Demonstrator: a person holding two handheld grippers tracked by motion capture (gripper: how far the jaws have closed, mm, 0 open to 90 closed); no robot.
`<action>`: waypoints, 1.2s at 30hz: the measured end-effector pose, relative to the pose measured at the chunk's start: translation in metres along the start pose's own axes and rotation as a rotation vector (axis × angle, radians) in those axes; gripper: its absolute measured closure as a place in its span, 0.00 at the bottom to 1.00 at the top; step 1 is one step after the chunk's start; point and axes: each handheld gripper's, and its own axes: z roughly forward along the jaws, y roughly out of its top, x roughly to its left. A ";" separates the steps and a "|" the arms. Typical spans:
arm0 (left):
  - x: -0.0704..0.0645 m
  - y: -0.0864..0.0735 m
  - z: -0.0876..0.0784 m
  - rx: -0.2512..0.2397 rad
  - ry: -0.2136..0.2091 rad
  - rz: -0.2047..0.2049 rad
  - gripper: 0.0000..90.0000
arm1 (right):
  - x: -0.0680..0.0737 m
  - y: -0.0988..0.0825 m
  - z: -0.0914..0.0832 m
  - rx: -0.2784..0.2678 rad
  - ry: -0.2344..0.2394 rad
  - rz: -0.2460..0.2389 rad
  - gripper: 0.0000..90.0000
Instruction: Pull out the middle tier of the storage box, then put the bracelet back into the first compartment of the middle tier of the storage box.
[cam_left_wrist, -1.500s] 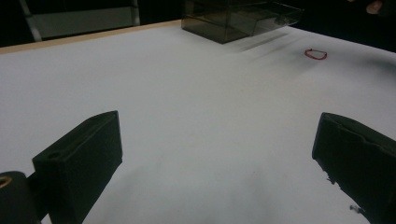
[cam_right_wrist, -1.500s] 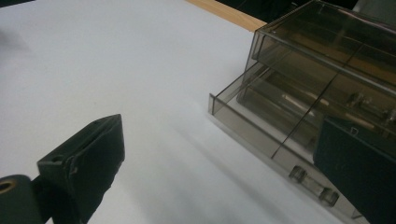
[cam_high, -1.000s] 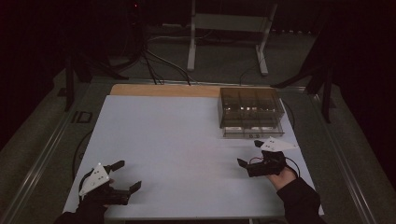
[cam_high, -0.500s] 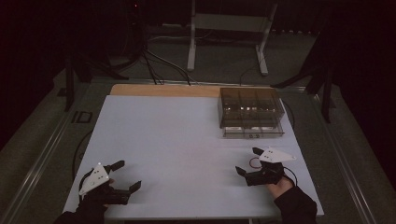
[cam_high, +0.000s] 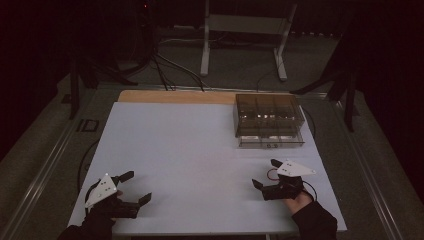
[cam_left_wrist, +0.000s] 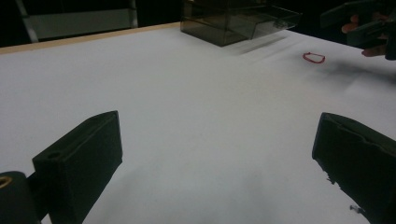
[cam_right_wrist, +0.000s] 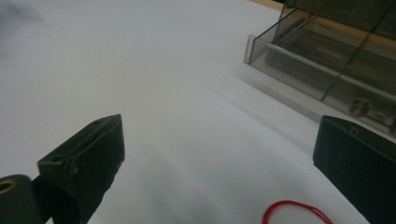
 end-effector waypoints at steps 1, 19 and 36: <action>0.000 0.000 0.000 0.001 -0.001 0.002 0.04 | 0.000 0.001 -0.001 -0.004 0.000 0.000 0.03; -0.003 0.001 -0.002 -0.007 -0.001 0.006 0.04 | -0.016 0.005 -0.010 0.029 -0.166 0.116 0.12; -0.003 0.001 -0.002 -0.003 -0.003 0.009 0.04 | -0.043 -0.009 -0.012 0.166 -0.214 0.199 0.46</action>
